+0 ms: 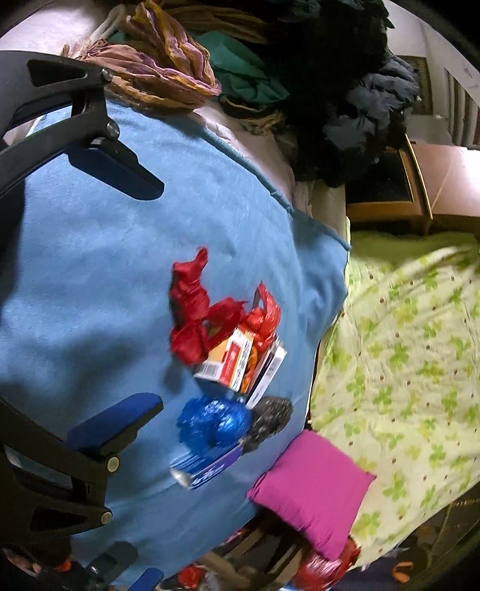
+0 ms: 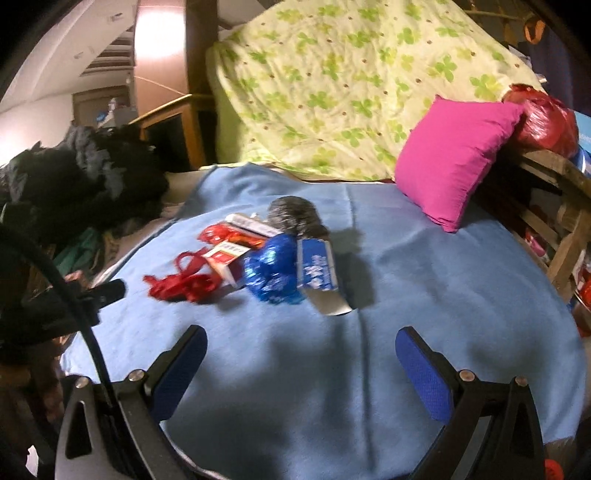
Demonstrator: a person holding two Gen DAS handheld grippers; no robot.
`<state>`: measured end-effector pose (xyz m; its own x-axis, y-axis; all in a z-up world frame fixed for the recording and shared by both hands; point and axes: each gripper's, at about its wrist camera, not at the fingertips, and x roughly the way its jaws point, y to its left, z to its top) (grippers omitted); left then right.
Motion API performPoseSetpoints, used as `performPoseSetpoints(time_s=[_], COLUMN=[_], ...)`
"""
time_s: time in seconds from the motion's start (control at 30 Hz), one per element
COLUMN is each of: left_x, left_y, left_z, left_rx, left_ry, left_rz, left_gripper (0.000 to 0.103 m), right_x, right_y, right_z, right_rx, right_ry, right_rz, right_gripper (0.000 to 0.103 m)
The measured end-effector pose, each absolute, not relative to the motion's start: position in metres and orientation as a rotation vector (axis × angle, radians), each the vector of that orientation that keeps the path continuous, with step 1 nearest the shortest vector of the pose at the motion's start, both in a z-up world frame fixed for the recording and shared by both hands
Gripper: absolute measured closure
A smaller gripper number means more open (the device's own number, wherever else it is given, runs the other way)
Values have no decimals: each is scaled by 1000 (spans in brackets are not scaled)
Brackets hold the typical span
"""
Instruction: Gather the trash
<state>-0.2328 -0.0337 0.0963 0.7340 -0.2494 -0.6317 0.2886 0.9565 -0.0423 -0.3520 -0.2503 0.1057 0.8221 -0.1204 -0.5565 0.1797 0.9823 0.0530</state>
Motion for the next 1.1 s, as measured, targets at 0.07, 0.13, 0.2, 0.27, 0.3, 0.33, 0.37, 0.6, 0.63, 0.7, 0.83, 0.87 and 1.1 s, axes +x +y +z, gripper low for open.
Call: performPoseSetpoints(time_s=[0.07,0.13,0.2,0.27,0.3,0.33,0.37,0.6,0.63,0.7,0.83,0.87,1.1], left_x=[-237,-237,-236,-235,-235,-234,-234,-234,-234,-234,-233,-233,-236], left_y=[-36,-39,-38,-36,-35,-34,-33,-28,-26,-23,-19,-19,-20], left_z=[93,88,83,77,74,72,70,66,67,68,67,67,67], left_rx=[78,107,112,116,114,112,108,75,66,48,19,13,17], left_ry=[669,669,667,671,673,674,685,688,688,684,691,690,680], left_rz=[-313,-314,-316,-305,-304,-303,-303,-305,-305,-301,-299,-296,-299], left_gripper=[0,0,0,0,0,0,0,0,0,0,0,0,0], right_x=[-355,-357,-354,-352,-350,-350,-351,-355,-355,-357,-358,-358,-359], right_y=[-243,-240,-239,-239,-241,-242,-242,-245,-247,-252,-254,-254,-256], right_z=[98,90,82,75,74,74,75,75,75,75,75,75,75], right_rx=[67,53,62,78,87,92,94,111,119,138,155,156,162], right_ry=[573,566,580,591,600,597,584,572,573,570,563,561,550], right_rz=[-140,-129,-119,-113,-111,-107,-103,-114,-117,-134,-155,-159,-187], right_gripper=[0,0,0,0,0,0,0,0,0,0,0,0,0])
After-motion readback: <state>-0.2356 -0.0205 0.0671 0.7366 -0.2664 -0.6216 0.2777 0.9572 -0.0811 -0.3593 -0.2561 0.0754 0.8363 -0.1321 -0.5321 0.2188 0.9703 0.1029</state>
